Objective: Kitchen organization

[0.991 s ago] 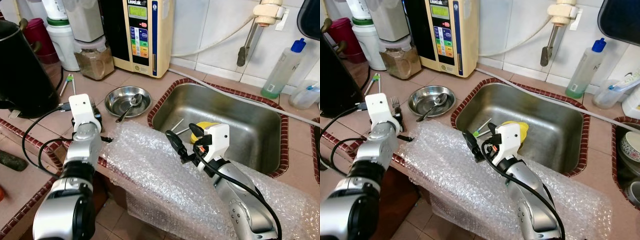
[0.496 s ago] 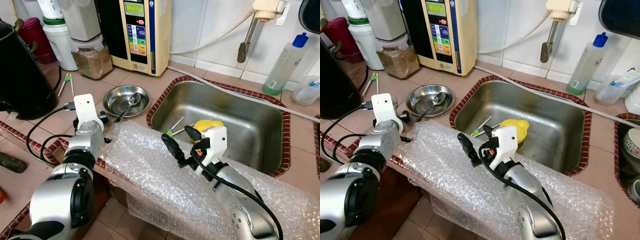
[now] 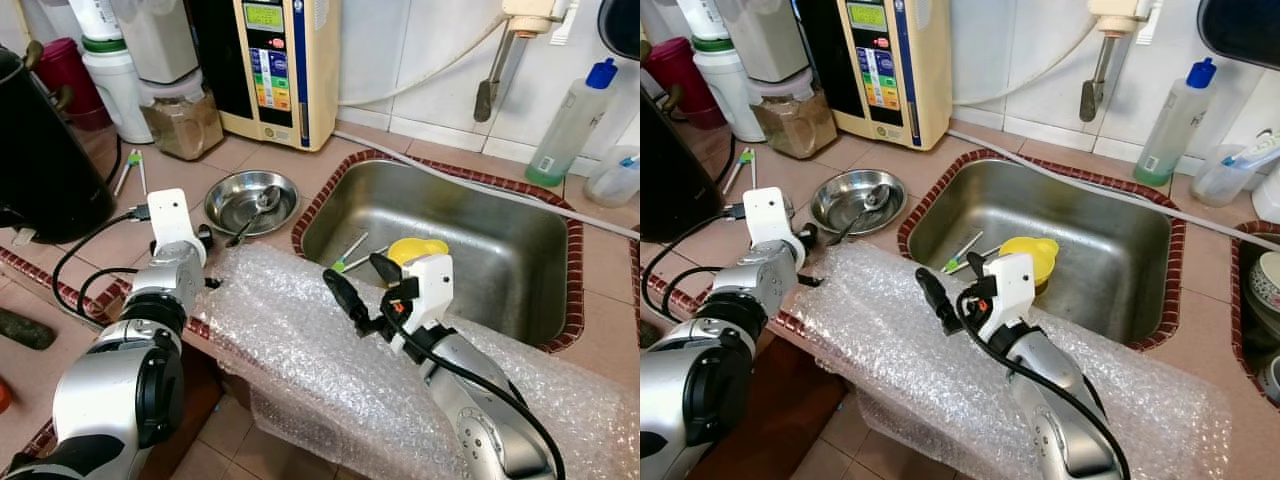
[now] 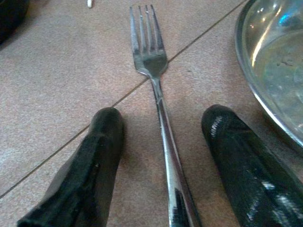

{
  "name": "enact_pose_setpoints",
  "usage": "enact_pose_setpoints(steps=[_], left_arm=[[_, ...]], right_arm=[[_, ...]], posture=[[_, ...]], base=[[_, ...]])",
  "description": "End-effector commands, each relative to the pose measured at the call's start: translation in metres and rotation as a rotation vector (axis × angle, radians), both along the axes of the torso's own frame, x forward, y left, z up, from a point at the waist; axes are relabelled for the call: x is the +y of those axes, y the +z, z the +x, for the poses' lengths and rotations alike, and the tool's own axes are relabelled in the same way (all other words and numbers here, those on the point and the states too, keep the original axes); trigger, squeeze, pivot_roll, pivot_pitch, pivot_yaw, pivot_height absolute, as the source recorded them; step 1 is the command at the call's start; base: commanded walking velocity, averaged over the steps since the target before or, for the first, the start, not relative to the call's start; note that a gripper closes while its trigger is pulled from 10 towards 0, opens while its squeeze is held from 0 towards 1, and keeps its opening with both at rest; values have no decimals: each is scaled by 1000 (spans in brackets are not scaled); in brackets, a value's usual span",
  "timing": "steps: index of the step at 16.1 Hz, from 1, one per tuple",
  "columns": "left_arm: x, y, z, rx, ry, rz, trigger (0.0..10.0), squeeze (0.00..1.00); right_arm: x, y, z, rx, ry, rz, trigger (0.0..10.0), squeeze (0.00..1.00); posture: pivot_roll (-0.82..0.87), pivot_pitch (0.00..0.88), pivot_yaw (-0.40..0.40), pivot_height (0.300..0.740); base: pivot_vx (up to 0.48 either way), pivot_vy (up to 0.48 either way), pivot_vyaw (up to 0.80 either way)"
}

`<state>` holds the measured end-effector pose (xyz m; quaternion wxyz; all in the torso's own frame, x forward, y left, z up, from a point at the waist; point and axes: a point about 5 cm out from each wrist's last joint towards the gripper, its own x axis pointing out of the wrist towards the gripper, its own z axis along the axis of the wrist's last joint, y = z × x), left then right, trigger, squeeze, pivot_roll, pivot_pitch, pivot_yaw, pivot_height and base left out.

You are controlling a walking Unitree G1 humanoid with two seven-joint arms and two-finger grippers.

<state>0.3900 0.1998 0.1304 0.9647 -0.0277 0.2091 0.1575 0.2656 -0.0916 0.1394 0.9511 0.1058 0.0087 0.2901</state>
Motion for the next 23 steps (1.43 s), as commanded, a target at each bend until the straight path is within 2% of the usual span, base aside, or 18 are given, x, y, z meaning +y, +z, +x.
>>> enact_pose_setpoints(steps=[1, 11, 14, 19, 23], left_arm=[[1, -13, -6, 79, -13, 5, 0, 0], [6, -46, -25, 189, -37, -11, 0, 0], [9, -58, -35, 228, -41, -2, 0, 0], [6, -64, -48, 214, -46, 43, 0, 0], [7, -69, -79, 225, -38, 82, 0, 0]], right_arm=[[1, 4, -1, -18, 4, 5, 10000, 0], [1, 4, 4, -22, 12, 1, 10000, 0], [-1, 3, 6, -22, 11, -5, 10000, 0], [-1, 4, 8, -25, 20, -8, 10000, 0], [-2, 3, 10, -26, 23, -14, 10000, 0]], posture=[[-33, 47, 93, 740], [-4, 36, 82, 740], [13, 37, 75, 740], [27, 36, 68, 740], [39, 34, 59, 740]], base=[[0, 0, 0], [0, 0, 0], [0, 0, 0], [0, 0, 0], [0, 0, 0]])
